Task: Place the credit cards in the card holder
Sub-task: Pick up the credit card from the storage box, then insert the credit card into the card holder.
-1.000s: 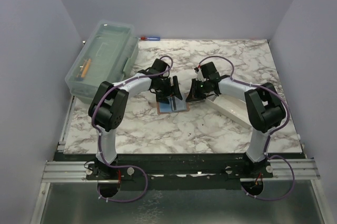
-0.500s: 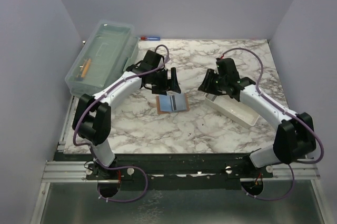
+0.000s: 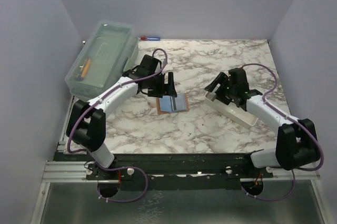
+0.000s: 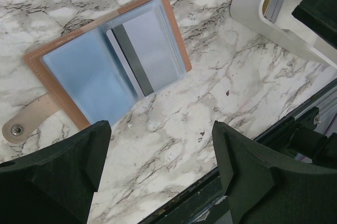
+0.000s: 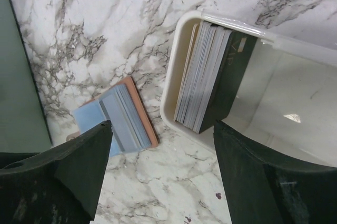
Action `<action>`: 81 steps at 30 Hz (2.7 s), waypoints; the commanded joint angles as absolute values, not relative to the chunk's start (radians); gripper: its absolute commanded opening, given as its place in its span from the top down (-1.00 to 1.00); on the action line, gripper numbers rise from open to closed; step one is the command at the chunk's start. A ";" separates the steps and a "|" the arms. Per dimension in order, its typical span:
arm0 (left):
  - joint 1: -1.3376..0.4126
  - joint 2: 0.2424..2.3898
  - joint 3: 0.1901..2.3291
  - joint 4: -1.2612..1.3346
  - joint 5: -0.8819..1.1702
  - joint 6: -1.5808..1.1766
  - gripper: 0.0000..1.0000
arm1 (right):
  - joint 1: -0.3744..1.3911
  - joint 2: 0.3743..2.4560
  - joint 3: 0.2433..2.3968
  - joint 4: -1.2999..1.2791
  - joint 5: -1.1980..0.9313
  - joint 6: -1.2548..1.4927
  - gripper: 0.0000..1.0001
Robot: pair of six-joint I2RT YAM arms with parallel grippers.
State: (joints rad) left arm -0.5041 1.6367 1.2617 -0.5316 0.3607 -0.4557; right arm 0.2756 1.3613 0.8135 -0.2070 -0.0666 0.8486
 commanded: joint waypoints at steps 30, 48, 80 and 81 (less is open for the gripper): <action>-0.509 1.574 1.241 -0.478 0.404 -0.450 -0.69 | 0.218 1.497 0.735 0.131 -0.183 0.961 0.17; -0.509 1.584 1.239 -0.477 0.407 -0.449 -0.69 | 0.217 1.454 0.759 0.010 -0.156 0.952 0.99; -0.421 1.804 1.171 -0.601 0.184 -0.456 -0.27 | 0.425 1.858 1.294 -0.316 -0.725 0.446 0.99; -0.420 1.814 1.172 -0.605 0.176 -0.454 -0.19 | 0.431 1.880 1.308 -0.330 -0.725 0.450 0.99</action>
State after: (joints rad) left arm -0.4232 1.7737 1.1858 -0.5724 0.2531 -0.4698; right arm 0.3950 1.8091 1.2377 -0.2413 -0.6510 0.4648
